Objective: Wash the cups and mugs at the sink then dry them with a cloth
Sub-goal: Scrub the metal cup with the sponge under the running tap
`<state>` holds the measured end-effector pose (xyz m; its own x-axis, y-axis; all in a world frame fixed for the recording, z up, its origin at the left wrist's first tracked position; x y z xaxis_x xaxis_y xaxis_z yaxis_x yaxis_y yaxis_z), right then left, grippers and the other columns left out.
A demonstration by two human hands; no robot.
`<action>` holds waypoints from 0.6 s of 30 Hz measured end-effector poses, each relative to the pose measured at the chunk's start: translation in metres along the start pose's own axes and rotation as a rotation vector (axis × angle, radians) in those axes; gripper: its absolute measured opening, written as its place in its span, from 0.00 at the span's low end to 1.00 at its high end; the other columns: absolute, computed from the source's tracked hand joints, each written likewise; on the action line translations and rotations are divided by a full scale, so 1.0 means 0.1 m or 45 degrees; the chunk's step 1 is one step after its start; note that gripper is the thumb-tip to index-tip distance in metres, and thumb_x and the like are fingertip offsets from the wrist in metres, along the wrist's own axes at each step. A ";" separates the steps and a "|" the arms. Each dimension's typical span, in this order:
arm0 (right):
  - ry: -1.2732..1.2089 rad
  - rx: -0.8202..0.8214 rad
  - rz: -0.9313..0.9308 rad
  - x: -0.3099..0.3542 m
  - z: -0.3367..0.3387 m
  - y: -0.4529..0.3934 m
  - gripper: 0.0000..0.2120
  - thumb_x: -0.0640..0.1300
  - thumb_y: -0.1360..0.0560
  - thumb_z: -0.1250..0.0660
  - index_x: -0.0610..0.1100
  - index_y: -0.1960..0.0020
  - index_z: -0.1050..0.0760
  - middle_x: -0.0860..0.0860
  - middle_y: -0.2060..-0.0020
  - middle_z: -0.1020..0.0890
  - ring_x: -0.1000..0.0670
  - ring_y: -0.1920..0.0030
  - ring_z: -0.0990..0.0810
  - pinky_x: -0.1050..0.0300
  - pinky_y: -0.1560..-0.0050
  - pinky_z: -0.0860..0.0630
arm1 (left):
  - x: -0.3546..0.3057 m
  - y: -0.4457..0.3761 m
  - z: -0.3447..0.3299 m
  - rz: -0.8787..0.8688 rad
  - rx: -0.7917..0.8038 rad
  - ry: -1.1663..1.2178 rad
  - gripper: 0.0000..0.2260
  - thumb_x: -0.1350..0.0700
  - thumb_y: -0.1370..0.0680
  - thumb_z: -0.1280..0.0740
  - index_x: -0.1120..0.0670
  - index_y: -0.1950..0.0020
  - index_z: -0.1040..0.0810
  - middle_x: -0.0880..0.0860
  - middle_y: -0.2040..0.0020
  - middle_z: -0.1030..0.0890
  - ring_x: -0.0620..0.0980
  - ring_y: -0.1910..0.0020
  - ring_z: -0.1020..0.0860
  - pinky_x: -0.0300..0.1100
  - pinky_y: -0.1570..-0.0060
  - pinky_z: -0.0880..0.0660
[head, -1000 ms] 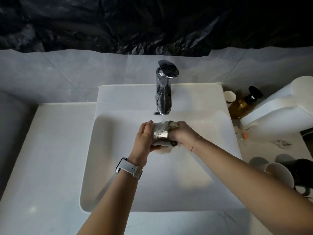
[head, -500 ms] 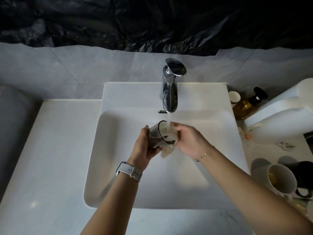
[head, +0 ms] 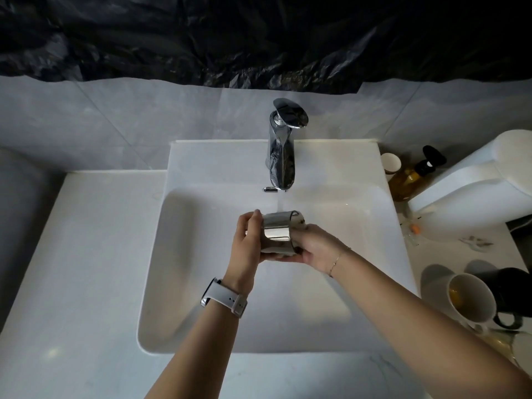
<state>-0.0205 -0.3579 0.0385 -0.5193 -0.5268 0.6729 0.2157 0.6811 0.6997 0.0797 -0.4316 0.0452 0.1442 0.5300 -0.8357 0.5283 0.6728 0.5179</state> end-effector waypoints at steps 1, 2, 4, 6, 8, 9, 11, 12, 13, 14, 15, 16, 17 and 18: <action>0.008 -0.081 0.004 0.00 0.02 -0.02 0.13 0.40 0.26 0.32 0.39 0.42 0.21 0.41 0.50 0.16 0.43 0.51 0.16 0.50 0.52 0.18 | 0.01 -0.02 0.00 -0.018 0.027 -0.033 0.11 0.48 0.17 0.42 0.53 0.42 0.26 0.55 0.50 0.19 0.47 0.58 0.17 0.45 0.64 0.20; 0.081 -0.211 0.007 -0.01 0.06 -0.04 0.14 0.41 0.28 0.31 0.39 0.43 0.21 0.41 0.51 0.15 0.42 0.53 0.15 0.55 0.59 0.19 | 0.01 -0.03 0.01 -0.024 0.052 -0.087 0.12 0.47 0.17 0.43 0.52 0.42 0.27 0.55 0.48 0.19 0.48 0.57 0.17 0.44 0.64 0.20; 0.366 -0.397 0.163 0.03 0.10 -0.06 0.17 0.45 0.33 0.32 0.41 0.47 0.19 0.43 0.54 0.15 0.44 0.55 0.16 0.61 0.68 0.24 | 0.02 -0.07 0.09 0.018 0.066 -0.211 0.15 0.43 0.17 0.44 0.50 0.41 0.26 0.54 0.48 0.19 0.49 0.56 0.18 0.41 0.64 0.22; 0.615 -0.454 0.507 0.12 0.10 -0.07 0.09 0.42 0.33 0.32 0.44 0.54 0.18 0.54 0.60 0.15 0.52 0.57 0.17 0.59 0.60 0.22 | 0.06 -0.12 0.18 0.128 0.119 -0.291 0.18 0.40 0.18 0.44 0.49 0.40 0.23 0.56 0.48 0.19 0.52 0.57 0.18 0.43 0.62 0.20; 0.884 -0.508 0.785 0.24 0.06 -0.01 0.09 0.34 0.30 0.32 0.47 0.61 0.20 0.60 0.67 0.20 0.57 0.63 0.23 0.60 0.59 0.29 | 0.05 -0.12 0.22 0.250 0.183 -0.139 0.17 0.41 0.19 0.41 0.49 0.42 0.19 0.57 0.50 0.18 0.54 0.56 0.17 0.46 0.60 0.19; 1.019 -0.507 0.922 0.29 0.02 0.00 0.07 0.33 0.30 0.33 0.44 0.59 0.20 0.57 0.66 0.20 0.54 0.64 0.23 0.60 0.61 0.31 | 0.04 -0.12 0.23 0.311 0.205 -0.030 0.17 0.41 0.19 0.40 0.51 0.44 0.18 0.56 0.52 0.17 0.54 0.56 0.17 0.47 0.62 0.19; 1.239 -0.414 1.096 0.32 -0.04 -0.01 0.12 0.34 0.31 0.34 0.38 0.49 0.20 0.47 0.59 0.17 0.47 0.60 0.21 0.61 0.59 0.30 | 0.06 -0.14 0.21 0.364 0.248 0.024 0.20 0.38 0.21 0.39 0.52 0.46 0.18 0.54 0.55 0.16 0.51 0.58 0.18 0.44 0.65 0.21; 1.297 -0.378 1.122 0.32 -0.05 -0.04 0.16 0.34 0.31 0.33 0.38 0.44 0.20 0.45 0.55 0.17 0.47 0.57 0.20 0.62 0.56 0.28 | 0.06 -0.15 0.19 0.355 0.254 -0.011 0.21 0.37 0.21 0.40 0.52 0.46 0.18 0.53 0.57 0.16 0.48 0.60 0.18 0.42 0.66 0.22; 1.295 -0.357 1.124 0.33 -0.06 -0.04 0.18 0.33 0.32 0.32 0.39 0.42 0.21 0.46 0.52 0.16 0.47 0.55 0.19 0.62 0.52 0.27 | 0.08 -0.17 0.18 0.320 0.245 -0.033 0.21 0.37 0.21 0.40 0.52 0.46 0.18 0.52 0.56 0.16 0.47 0.60 0.18 0.41 0.65 0.22; 1.235 -0.361 1.089 0.34 -0.06 -0.05 0.17 0.33 0.31 0.31 0.41 0.43 0.20 0.47 0.51 0.16 0.47 0.54 0.18 0.61 0.51 0.26 | 0.08 -0.19 0.17 0.286 0.217 -0.019 0.22 0.37 0.21 0.40 0.53 0.44 0.19 0.53 0.53 0.16 0.49 0.57 0.17 0.44 0.59 0.19; 1.126 -0.408 1.037 0.34 -0.05 -0.06 0.13 0.33 0.31 0.30 0.43 0.48 0.18 0.49 0.54 0.15 0.48 0.55 0.18 0.59 0.52 0.25 | 0.08 -0.21 0.15 0.251 0.191 0.010 0.22 0.38 0.20 0.41 0.54 0.41 0.19 0.56 0.47 0.16 0.53 0.51 0.17 0.49 0.49 0.20; 1.008 -0.464 0.940 0.33 -0.03 -0.07 0.10 0.34 0.30 0.30 0.47 0.56 0.18 0.53 0.60 0.16 0.49 0.58 0.19 0.59 0.55 0.27 | 0.08 -0.23 0.13 0.208 0.179 0.074 0.23 0.39 0.20 0.41 0.56 0.39 0.20 0.60 0.43 0.18 0.57 0.46 0.19 0.54 0.42 0.23; 0.860 -0.505 0.791 0.31 -0.01 -0.10 0.12 0.35 0.28 0.31 0.52 0.62 0.20 0.56 0.65 0.18 0.52 0.62 0.21 0.59 0.58 0.28 | 0.06 -0.24 0.11 0.147 0.149 0.108 0.23 0.41 0.19 0.41 0.58 0.39 0.21 0.62 0.42 0.19 0.59 0.45 0.20 0.55 0.41 0.25; 0.644 -0.510 0.636 0.24 0.00 -0.14 0.13 0.35 0.27 0.32 0.52 0.64 0.22 0.57 0.68 0.20 0.54 0.64 0.21 0.59 0.59 0.27 | 0.04 -0.25 0.10 0.082 0.103 0.121 0.23 0.42 0.19 0.41 0.60 0.39 0.22 0.63 0.43 0.19 0.59 0.46 0.20 0.53 0.44 0.24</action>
<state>-0.0360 -0.3797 0.0448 0.1320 -0.4405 0.8880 0.6520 0.7134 0.2569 0.0757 -0.4517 0.0271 0.1020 0.6199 -0.7780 0.5866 0.5942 0.5503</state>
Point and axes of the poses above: each hand's wrist, its own y-axis away from the middle knuckle, its own z-axis out of the back of the hand, x = y × z, the point moved 5 cm from there along -y, towards the middle knuckle
